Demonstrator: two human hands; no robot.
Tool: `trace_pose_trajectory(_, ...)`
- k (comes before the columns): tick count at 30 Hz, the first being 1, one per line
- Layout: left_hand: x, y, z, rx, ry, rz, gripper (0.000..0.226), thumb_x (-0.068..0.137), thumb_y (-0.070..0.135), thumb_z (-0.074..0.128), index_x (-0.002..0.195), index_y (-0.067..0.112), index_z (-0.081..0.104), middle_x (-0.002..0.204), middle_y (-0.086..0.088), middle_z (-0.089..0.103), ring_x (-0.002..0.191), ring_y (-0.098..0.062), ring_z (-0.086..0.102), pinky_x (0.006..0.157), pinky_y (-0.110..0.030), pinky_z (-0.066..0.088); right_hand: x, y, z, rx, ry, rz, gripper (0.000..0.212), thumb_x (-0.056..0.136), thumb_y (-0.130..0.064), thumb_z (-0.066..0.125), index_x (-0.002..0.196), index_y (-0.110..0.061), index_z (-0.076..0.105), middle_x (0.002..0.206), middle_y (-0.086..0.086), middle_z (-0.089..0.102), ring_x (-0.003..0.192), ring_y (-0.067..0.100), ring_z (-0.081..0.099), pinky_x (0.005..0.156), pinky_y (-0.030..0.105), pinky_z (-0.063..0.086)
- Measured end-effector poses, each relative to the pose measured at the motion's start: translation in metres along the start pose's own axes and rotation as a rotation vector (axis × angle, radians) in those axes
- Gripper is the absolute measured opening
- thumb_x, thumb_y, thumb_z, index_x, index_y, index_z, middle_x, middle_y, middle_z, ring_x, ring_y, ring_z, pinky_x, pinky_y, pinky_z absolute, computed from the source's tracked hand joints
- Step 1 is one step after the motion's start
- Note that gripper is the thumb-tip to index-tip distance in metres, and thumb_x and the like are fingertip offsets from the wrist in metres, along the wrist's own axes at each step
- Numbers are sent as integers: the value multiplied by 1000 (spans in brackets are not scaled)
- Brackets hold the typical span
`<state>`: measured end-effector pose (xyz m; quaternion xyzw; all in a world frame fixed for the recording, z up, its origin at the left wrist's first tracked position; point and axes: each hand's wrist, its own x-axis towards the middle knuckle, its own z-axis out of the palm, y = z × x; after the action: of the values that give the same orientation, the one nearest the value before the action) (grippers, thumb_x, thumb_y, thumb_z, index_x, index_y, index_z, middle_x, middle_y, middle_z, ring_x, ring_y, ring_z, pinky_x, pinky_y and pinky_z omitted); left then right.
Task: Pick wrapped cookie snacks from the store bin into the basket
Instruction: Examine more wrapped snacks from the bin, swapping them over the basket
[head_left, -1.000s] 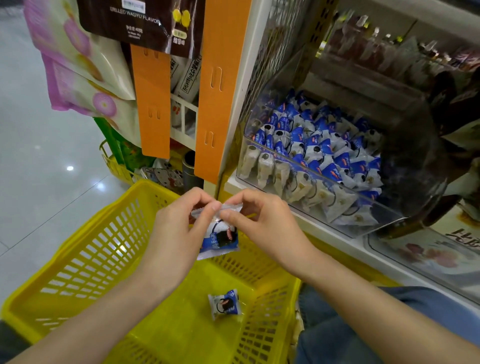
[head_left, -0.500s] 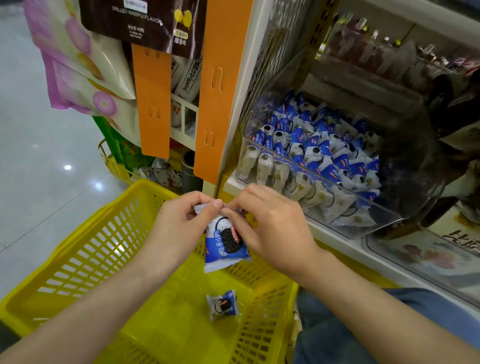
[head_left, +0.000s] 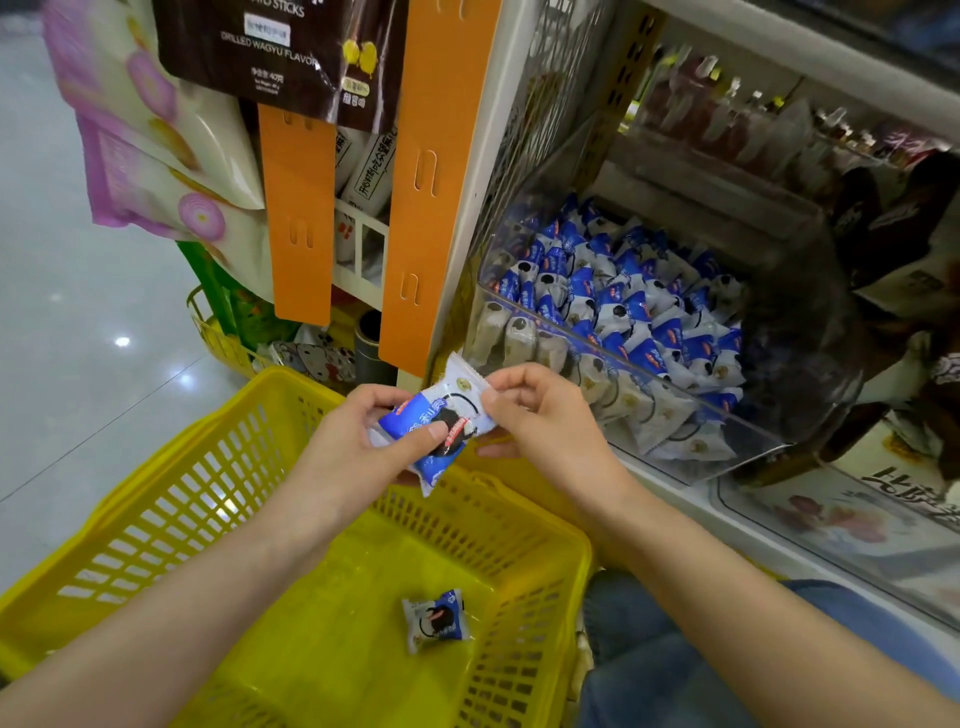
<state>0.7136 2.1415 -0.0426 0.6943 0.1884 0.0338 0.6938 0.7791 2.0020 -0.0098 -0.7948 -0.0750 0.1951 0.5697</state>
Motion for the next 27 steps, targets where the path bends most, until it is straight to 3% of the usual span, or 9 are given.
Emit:
trace_pose_trajectory(6,7,0,-6,-254,124,-34,17,79,18,66,94,21,59,78,3,75,68,-9,70,60,-17,55,-4,2,-3,-202,-349,118,31,91,-1,52,122,1,49,108,32,63,92,35,64,70,26,52)
trace_pose_trajectory(10,7,-1,-5,-233,51,9,18,90,26,54,98,16,66,90,-3,75,83,-15,70,76,-27,54,-6,5,1,-203,-376,93,28,90,2,52,119,4,50,112,29,62,74,17,62,67,17,52)
trace_pose_trajectory(13,6,0,-4,-176,50,80,18,93,23,50,92,20,68,82,3,75,77,-9,69,72,-20,54,-3,9,1,-419,-298,-21,41,85,-8,63,122,-8,46,119,14,61,102,23,61,86,32,51)
trace_pose_trajectory(15,5,2,-5,-92,55,168,20,94,17,50,84,22,67,72,7,72,66,-1,65,60,-11,49,-5,12,2,-535,-259,-179,57,80,-19,70,128,-16,41,126,-1,54,114,10,51,94,24,44)
trace_pose_trajectory(17,4,2,-5,32,29,240,23,92,12,52,79,24,67,66,4,69,60,3,59,55,-9,44,-8,14,8,-478,-257,-289,53,80,-27,70,126,-20,43,119,-8,54,109,3,51,91,17,43)
trace_pose_trajectory(20,1,-3,-3,202,-24,286,23,90,12,56,77,27,66,68,2,68,62,0,59,59,-15,45,-10,15,11,-400,-187,-341,23,85,-35,62,103,-24,54,95,-8,63,89,7,60,78,28,52)
trace_pose_trajectory(22,1,-5,-1,179,-29,269,19,89,13,57,80,26,66,71,3,69,70,-7,64,64,-23,50,-8,14,11,-337,-120,-371,5,88,-32,61,84,-32,57,75,-13,64,72,3,60,62,19,48)
trace_pose_trajectory(24,2,-6,1,74,-14,223,12,88,16,58,80,22,65,71,4,71,72,-8,66,64,-24,53,-6,11,10,-278,-58,-362,19,89,-27,60,72,-34,55,65,-13,61,62,3,59,55,15,42)
trace_pose_trajectory(27,4,-5,0,12,16,181,15,89,18,56,76,18,63,64,5,68,61,-3,62,54,-15,51,-3,9,9,-223,-57,-292,15,89,-22,61,74,-27,59,73,-1,65,70,18,64,59,32,51)
